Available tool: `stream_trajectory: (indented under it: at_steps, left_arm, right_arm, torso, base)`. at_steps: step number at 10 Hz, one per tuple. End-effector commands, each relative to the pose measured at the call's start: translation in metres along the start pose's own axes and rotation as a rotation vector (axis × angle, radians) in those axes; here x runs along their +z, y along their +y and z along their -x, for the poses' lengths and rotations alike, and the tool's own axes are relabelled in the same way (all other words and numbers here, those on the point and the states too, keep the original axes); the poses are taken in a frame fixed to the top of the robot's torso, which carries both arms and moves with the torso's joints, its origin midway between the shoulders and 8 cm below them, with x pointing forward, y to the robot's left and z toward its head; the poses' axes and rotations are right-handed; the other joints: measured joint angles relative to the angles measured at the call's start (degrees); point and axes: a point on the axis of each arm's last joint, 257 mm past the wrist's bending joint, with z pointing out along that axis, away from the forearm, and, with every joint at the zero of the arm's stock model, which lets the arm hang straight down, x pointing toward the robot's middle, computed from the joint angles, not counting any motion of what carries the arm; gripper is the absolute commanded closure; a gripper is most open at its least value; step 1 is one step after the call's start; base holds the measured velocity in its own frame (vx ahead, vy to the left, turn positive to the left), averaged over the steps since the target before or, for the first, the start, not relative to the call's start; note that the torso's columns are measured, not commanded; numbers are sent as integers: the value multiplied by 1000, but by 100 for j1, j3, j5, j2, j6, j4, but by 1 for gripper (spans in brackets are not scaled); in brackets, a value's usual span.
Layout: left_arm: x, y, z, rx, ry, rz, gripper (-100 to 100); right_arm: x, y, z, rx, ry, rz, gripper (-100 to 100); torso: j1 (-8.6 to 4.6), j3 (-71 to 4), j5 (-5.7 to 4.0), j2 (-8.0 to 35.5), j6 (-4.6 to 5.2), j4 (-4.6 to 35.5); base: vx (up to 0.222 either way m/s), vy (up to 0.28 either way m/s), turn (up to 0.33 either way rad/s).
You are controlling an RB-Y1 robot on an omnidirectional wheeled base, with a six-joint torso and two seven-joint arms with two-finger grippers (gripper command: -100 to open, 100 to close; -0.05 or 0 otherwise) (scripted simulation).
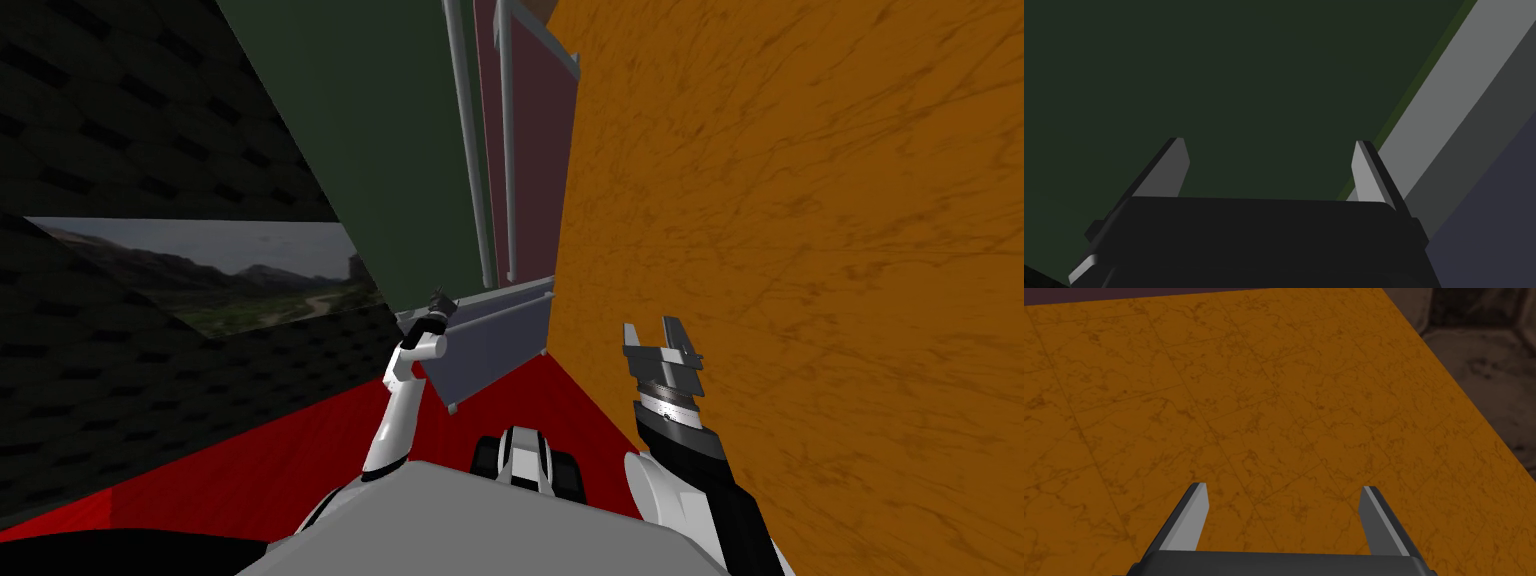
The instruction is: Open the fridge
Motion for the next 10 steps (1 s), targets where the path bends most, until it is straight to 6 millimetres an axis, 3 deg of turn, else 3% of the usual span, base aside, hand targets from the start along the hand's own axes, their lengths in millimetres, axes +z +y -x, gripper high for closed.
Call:
stream_trajectory:
  at_steps: [1, 10]
  left_arm:
    - [17, 8, 8, -100, -40, 47, -100]
    - [53, 17, 15, -323, -112, 159, -100]
  right_arm:
    - [0, 0, 0, 0, 0, 0, 0]
    - [0, 0, 0, 0, 0, 0, 0]
  torso:
    - [-1, -3, 0, -5, -1, -1]
    - [12, 3, 4, 5, -1, 1]
  base:
    - [66, -156, -13]
    - [47, -119, -10]
